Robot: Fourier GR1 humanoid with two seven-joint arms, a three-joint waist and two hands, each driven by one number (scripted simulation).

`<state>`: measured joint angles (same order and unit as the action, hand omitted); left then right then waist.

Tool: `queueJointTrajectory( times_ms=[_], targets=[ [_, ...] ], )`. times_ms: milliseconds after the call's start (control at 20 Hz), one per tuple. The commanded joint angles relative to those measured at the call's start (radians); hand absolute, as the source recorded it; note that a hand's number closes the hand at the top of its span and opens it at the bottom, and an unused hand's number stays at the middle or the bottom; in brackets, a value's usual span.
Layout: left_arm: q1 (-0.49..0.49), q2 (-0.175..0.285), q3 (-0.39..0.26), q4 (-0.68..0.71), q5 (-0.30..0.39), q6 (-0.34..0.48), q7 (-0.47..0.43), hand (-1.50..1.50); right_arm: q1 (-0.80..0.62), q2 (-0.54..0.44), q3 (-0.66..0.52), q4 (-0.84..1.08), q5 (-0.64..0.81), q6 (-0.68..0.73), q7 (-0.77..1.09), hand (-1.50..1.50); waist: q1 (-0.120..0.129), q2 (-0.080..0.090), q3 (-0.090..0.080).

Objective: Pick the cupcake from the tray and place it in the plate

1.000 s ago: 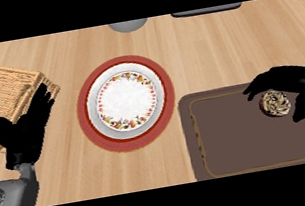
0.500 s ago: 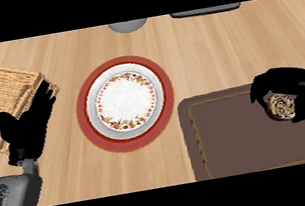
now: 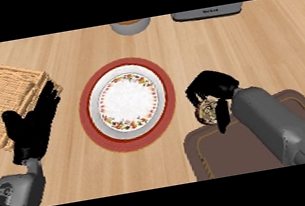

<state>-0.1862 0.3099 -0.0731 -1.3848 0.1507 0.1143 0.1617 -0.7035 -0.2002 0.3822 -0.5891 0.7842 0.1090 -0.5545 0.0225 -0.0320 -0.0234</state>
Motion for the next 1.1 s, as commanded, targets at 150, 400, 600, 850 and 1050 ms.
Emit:
queueJointTrajectory(
  times_ms=[150, 400, 600, 850, 1050],
  targets=[
    [-0.005, -0.004, -0.006, 0.015, 0.003, -0.009, 0.008, 0.00, -0.105, 0.195, -0.087, -0.100, -0.031, -0.274, 0.392, 1.50, 0.022, -0.015, 0.018],
    [-0.010, -0.005, -0.013, 0.017, -0.001, -0.014, 0.005, 0.00, -0.193, 0.199, -0.090, -0.169, 0.020, -0.503, 0.671, 1.50, 0.034, -0.020, 0.016],
    [-0.021, -0.009, -0.026, 0.025, -0.010, -0.020, 0.002, 0.00, -0.229, 0.200, -0.063, -0.190, 0.051, -0.649, 0.904, 1.50, 0.063, -0.002, 0.016],
    [-0.034, -0.021, -0.045, 0.026, -0.005, -0.044, -0.003, 0.00, -0.272, 0.200, 0.012, -0.189, 0.081, -0.796, 1.230, 1.50, 0.098, 0.019, 0.017],
    [-0.076, -0.023, -0.036, 0.037, -0.004, -0.039, 0.013, 0.00, -0.316, 0.200, 0.123, -0.188, 0.129, -0.860, 1.499, 1.50, 0.090, 0.023, 0.018]
  ],
)
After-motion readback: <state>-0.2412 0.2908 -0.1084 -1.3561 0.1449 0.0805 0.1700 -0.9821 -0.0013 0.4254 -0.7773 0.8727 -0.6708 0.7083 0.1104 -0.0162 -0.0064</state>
